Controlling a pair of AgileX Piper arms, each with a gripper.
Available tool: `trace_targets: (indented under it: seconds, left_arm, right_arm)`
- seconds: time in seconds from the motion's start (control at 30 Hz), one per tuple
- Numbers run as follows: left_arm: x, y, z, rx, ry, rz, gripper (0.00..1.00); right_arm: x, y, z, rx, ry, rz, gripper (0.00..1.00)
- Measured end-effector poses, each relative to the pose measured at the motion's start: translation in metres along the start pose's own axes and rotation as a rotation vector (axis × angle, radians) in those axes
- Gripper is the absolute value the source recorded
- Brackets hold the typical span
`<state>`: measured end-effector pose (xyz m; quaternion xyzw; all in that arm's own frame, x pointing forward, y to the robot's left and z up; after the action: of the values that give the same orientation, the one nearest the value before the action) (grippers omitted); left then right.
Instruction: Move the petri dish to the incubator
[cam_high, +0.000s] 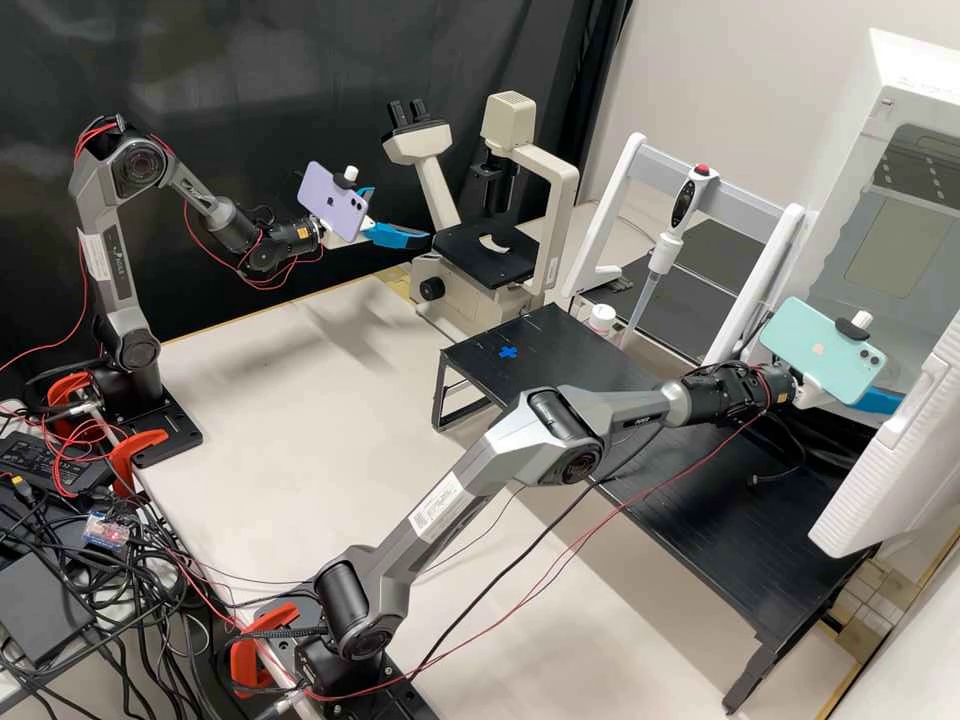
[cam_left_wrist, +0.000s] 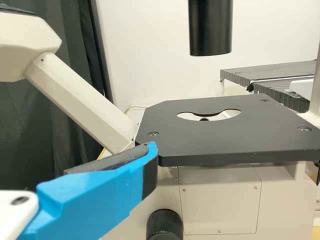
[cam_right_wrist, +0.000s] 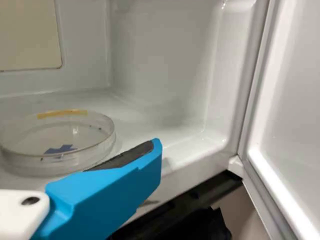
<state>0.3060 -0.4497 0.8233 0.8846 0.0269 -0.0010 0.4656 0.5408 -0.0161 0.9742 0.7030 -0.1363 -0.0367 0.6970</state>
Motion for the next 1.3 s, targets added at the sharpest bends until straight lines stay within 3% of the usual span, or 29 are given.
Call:
trace_targets:
  seconds: [0.07, 0.23, 0.37, 0.63, 0.77, 0.93, 1.13, 1.3]
  left_arm:
    - [0.000, 0.000, 0.000, 0.000, 0.000, 0.000, 1.00]
    - [0.000, 0.000, 0.000, 0.000, 0.000, 0.000, 1.00]
    - [0.000, 0.000, 0.000, 0.000, 0.000, 0.000, 1.00]
    - [0.000, 0.000, 0.000, 0.000, 0.000, 0.000, 1.00]
    - [0.000, 0.000, 0.000, 0.000, 0.000, 0.000, 1.00]
    - [0.000, 0.000, 0.000, 0.000, 0.000, 0.000, 1.00]
    - [0.000, 0.000, 0.000, 0.000, 0.000, 0.000, 1.00]
    - [0.000, 0.000, 0.000, 0.000, 0.000, 0.000, 1.00]
  right_arm:
    - [-0.005, 0.003, 0.002, -0.012, 0.009, 0.008, 1.00]
    - [-0.039, 0.014, 0.020, 0.061, 0.011, 0.030, 1.00]
    - [-0.066, 0.026, 0.029, 0.078, 0.032, 0.079, 1.00]
    - [-0.135, 0.039, 0.024, 0.113, 0.181, 0.197, 1.00]
    - [-0.175, 0.032, 0.018, 0.114, 0.287, 0.199, 1.00]
    - [-0.224, 0.018, 0.014, 0.086, 0.385, 0.177, 1.00]
    - [-0.275, -0.005, 0.009, 0.097, 0.513, 0.134, 1.00]
    - [-0.301, -0.023, 0.012, 0.133, 0.532, 0.111, 1.00]
